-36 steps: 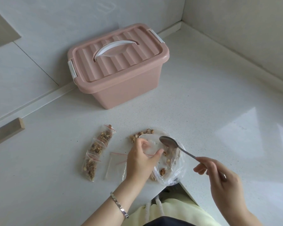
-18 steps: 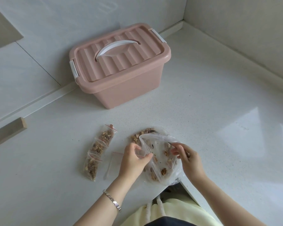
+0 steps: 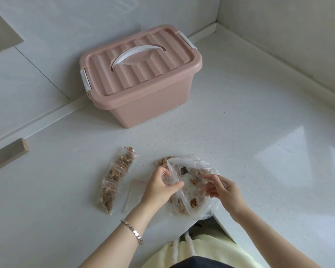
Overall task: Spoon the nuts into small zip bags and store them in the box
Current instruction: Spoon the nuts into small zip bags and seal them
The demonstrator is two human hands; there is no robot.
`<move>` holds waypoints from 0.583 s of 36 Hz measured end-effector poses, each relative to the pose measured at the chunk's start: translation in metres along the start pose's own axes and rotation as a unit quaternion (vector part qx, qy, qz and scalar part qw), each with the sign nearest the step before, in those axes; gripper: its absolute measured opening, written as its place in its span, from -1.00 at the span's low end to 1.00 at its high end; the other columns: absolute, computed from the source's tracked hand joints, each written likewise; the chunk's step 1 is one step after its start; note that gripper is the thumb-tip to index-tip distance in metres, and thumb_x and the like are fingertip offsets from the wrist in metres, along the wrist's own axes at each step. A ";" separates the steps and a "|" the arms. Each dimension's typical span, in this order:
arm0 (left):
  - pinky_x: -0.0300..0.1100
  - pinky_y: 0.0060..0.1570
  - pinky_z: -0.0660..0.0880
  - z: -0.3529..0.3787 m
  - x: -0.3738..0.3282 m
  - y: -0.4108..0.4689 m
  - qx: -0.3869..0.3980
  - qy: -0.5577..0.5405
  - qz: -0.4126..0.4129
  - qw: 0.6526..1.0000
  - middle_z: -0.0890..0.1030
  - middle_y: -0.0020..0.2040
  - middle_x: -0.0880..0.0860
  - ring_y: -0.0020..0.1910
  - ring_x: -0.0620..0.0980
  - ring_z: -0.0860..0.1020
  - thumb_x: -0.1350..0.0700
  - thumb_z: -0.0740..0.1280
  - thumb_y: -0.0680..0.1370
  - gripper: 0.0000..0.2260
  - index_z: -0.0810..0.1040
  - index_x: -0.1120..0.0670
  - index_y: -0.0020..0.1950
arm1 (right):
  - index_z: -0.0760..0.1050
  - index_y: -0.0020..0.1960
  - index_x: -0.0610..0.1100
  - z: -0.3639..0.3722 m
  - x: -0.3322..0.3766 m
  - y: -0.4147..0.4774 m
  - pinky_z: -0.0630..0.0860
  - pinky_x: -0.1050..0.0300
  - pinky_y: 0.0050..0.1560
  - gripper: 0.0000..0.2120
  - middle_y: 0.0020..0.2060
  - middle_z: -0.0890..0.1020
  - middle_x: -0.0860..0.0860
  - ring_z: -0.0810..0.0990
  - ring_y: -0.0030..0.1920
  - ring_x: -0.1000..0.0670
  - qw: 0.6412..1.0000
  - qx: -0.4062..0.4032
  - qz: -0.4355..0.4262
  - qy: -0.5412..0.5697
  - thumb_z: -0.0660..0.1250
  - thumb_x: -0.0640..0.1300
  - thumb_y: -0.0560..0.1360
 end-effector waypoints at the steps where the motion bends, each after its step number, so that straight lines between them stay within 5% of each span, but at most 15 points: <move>1: -0.26 -0.13 0.39 0.000 0.000 0.000 0.002 -0.001 0.002 1.000 0.50 0.03 -0.12 -0.07 -0.16 0.50 -0.02 0.48 0.36 -0.69 0.40 -0.02 -0.06 | 0.59 0.00 -0.18 0.000 -0.003 0.000 0.54 0.25 -0.27 -0.72 -0.35 0.64 -0.08 0.60 -0.33 0.02 1.000 0.001 0.018 0.017 0.12 -0.12 0.60; 12: -0.08 -0.04 0.49 0.005 0.006 0.001 0.011 -0.020 0.001 1.000 0.56 0.01 -0.08 -0.10 -0.09 0.54 -0.03 0.50 0.33 -0.70 0.41 -0.08 -0.12 | 0.50 0.09 -0.25 0.004 -0.024 0.002 0.54 0.19 -0.20 -0.66 -0.28 0.62 -0.15 0.61 -0.25 -0.03 0.975 0.012 0.142 0.173 0.06 -0.05 0.61; 21: -0.21 0.06 0.42 -0.012 -0.007 -0.017 -0.078 -0.003 0.075 0.994 0.49 0.10 -0.25 0.10 -0.25 0.44 -0.02 0.49 0.34 -0.68 0.37 -0.10 -0.09 | 0.50 0.07 -0.26 -0.020 -0.033 -0.015 0.55 0.23 -0.29 -0.65 -0.35 0.62 -0.12 0.59 -0.34 0.00 0.970 -0.009 0.135 0.203 0.06 -0.04 0.61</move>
Point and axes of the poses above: each hand's wrist, its own y-axis towards the middle knuckle, its own z-axis out of the palm, x = y × z, the point moved 9 cm from there along y, towards the middle knuckle
